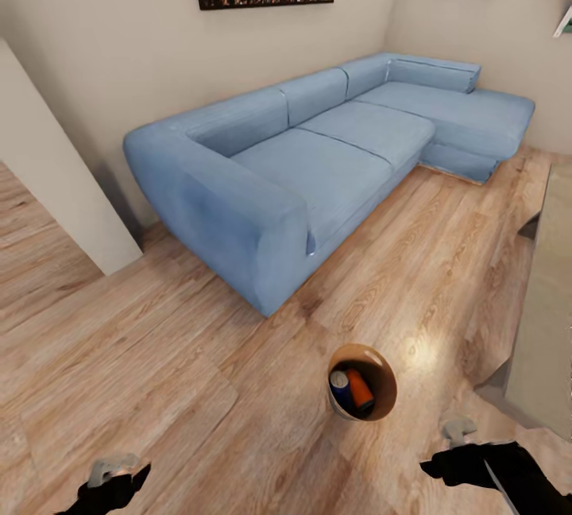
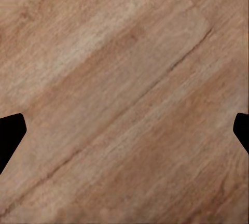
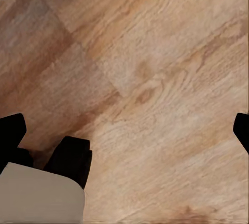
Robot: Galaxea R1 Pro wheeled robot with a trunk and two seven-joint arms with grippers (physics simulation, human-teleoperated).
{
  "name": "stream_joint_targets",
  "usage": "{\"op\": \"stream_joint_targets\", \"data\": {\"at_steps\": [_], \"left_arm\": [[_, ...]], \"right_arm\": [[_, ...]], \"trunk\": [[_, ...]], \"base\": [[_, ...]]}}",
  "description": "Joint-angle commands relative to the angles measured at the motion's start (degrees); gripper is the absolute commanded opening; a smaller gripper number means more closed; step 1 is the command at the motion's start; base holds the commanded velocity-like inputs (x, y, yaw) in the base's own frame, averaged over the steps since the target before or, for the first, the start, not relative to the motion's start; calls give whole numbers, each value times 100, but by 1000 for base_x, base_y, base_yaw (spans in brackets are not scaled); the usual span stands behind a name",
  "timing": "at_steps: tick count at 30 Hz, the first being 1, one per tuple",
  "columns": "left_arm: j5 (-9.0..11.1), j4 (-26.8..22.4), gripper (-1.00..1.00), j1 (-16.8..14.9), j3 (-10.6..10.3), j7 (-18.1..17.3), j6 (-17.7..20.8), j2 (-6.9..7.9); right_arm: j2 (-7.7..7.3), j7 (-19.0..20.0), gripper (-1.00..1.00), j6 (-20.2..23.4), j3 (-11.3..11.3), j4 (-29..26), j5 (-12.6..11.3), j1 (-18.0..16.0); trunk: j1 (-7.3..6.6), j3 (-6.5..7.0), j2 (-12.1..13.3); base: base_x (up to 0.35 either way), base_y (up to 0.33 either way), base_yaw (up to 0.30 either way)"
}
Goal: Put the three can of soda from the living room inside the tash can in the kitchen.
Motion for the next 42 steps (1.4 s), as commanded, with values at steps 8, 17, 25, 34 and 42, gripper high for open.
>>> {"op": "stream_joint_targets", "data": {"at_steps": [8,17,25,34,42], "left_arm": [[6,1000,100,740,-18,879,-1136,192],[-4,1235,100,1140,-21,982,-1547,199],[-21,1504,100,1259,-86,991,-1153,145],[-511,1544,100,1272,-118,1091,-869,122],[-549,1479,100,1250,-108,1114,-1001,64]], "right_arm": [[1,-25,100,-2148,-487,2289,-7,75],[49,-297,100,-3887,-612,4255,-17,81],[188,-748,100,-4574,-625,5140,-28,177],[229,-816,100,-4681,-643,5245,-45,346],[222,-893,100,-5020,-764,5251,-842,412]], "trunk": [[-176,146,322],[-374,307,683],[-550,451,1004],[-747,612,1365],[-923,756,1686]], "base": [[0,0,0],[0,0,0],[0,0,0],[0,0,0],[0,0,0]]}}
